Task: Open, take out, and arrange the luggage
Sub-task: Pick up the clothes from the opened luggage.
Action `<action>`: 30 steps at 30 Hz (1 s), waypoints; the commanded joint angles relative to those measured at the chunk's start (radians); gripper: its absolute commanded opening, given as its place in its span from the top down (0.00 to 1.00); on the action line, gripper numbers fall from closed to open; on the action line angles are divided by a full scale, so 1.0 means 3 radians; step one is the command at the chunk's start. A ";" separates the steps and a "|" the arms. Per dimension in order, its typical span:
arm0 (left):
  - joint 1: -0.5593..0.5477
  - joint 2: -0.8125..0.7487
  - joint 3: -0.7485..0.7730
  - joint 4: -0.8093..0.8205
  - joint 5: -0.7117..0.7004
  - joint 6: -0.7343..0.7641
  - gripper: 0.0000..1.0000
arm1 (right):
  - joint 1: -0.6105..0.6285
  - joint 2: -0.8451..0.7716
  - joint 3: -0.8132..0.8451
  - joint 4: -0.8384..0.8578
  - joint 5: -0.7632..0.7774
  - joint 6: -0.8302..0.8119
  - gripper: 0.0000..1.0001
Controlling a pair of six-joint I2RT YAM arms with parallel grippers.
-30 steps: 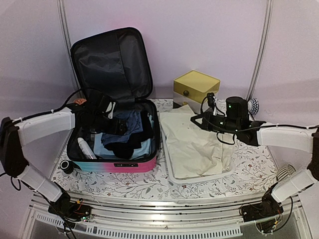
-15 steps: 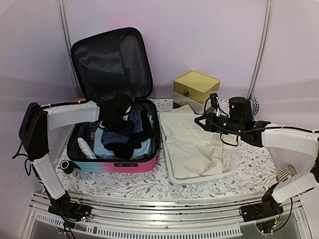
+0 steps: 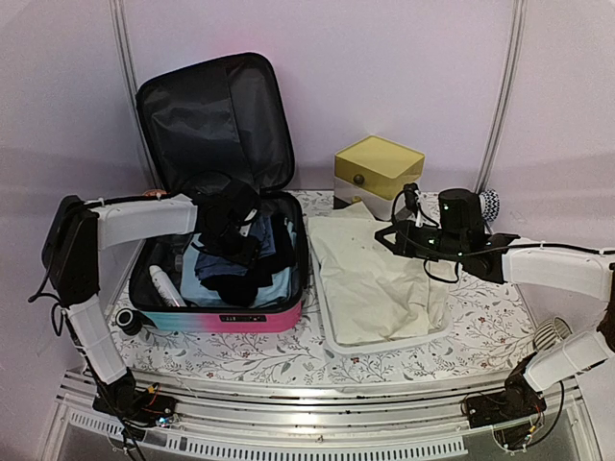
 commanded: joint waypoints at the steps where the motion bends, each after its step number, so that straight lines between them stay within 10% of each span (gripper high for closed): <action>1: -0.0070 0.0067 0.0080 -0.0136 0.0082 0.0106 0.28 | 0.0006 0.0035 0.0032 0.0003 0.0010 -0.0003 0.96; 9: -0.0123 0.0153 0.0185 -0.0312 -0.0178 0.0161 0.33 | 0.0006 0.0041 0.0014 0.0006 0.0009 0.0008 0.96; 17: -0.0154 0.0237 0.0417 -0.0421 -0.0298 0.0169 0.78 | 0.0006 0.0030 0.0008 0.0003 0.0010 0.0013 0.97; 30: -0.0157 0.0186 0.0580 -0.0475 -0.0370 0.0188 1.00 | 0.0006 0.0015 -0.0011 -0.0002 -0.0007 0.0028 0.97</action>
